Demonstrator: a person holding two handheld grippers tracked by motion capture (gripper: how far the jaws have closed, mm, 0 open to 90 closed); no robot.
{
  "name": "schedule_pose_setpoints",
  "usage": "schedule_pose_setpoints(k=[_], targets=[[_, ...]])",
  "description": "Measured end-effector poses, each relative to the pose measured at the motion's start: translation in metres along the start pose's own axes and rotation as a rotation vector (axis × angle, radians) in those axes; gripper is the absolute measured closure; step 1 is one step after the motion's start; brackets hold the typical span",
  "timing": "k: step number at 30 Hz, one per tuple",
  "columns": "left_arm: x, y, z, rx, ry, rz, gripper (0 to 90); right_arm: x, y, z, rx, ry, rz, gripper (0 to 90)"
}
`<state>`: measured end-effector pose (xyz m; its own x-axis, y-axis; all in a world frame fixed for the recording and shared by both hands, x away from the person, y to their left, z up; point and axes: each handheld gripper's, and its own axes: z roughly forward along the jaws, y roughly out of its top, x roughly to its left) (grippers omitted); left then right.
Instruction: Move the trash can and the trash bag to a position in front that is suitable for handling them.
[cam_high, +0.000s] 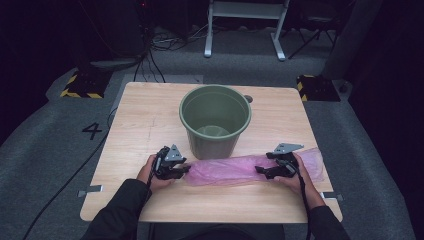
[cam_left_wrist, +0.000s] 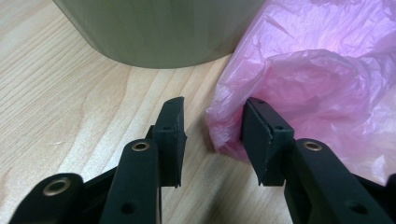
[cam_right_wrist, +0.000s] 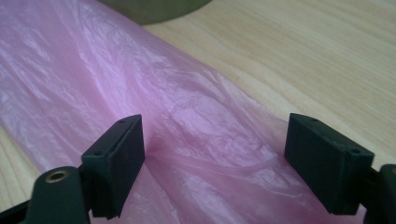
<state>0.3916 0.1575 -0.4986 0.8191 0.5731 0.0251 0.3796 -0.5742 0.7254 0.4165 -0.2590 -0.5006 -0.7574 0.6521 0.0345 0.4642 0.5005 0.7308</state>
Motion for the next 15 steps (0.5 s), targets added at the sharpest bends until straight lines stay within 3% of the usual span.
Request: schedule_pose_setpoints(k=[3,8,15], targets=[[0.0,0.001,0.001,-0.002,0.003,0.003,60.9,0.003,0.001,-0.002,0.012,-0.002,-0.018,20.3],[0.0,0.001,0.002,-0.006,-0.001,0.005,60.7,0.01,0.001,-0.014,-0.027,0.024,-0.04,21.7],[0.002,0.0,0.002,-0.009,-0.013,-0.002,60.3,0.015,-0.008,-0.013,0.039,0.02,-0.072,22.6]])
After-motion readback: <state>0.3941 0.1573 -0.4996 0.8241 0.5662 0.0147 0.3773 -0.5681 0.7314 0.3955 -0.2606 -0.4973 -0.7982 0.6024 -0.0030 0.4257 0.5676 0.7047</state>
